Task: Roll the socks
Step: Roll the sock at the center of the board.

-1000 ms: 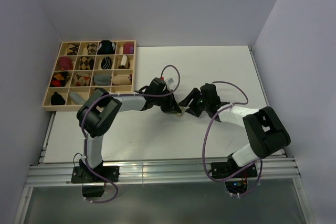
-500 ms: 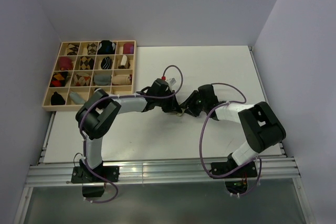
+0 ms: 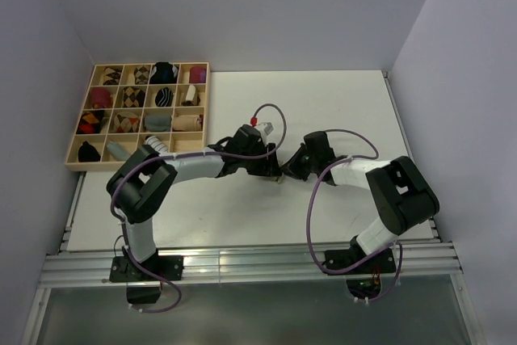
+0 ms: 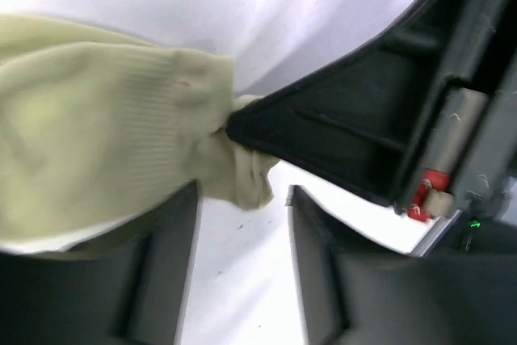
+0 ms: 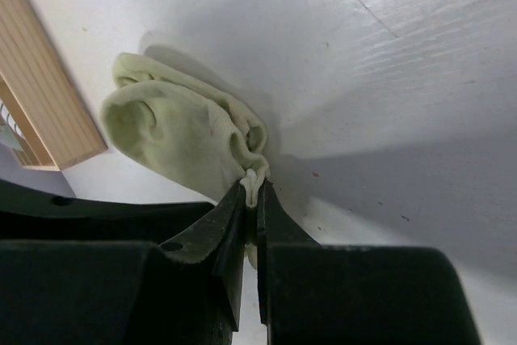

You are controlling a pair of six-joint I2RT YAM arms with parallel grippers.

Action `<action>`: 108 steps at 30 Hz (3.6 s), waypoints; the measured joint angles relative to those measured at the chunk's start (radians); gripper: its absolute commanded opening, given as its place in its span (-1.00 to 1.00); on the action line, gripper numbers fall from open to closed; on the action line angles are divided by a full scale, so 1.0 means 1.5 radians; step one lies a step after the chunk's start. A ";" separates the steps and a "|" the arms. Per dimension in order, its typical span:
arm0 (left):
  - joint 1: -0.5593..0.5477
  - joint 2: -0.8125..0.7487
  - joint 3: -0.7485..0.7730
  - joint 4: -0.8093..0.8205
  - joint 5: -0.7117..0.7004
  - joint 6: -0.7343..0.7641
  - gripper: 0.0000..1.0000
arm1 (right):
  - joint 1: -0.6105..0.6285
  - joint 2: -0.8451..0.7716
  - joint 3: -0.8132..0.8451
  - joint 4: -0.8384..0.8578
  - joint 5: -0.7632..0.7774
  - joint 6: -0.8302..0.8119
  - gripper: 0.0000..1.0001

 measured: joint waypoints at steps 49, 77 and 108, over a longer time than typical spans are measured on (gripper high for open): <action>-0.211 -0.048 -0.084 0.113 -0.371 0.370 0.06 | 0.000 0.003 0.031 -0.076 -0.053 0.009 -1.00; -0.220 0.009 -0.077 0.125 -0.508 0.357 -0.22 | 0.000 0.002 0.031 -0.076 -0.060 0.010 -1.00; -0.077 -0.055 -0.117 0.097 -0.207 0.096 -0.99 | 0.000 -0.134 0.043 -0.119 0.003 -0.027 0.01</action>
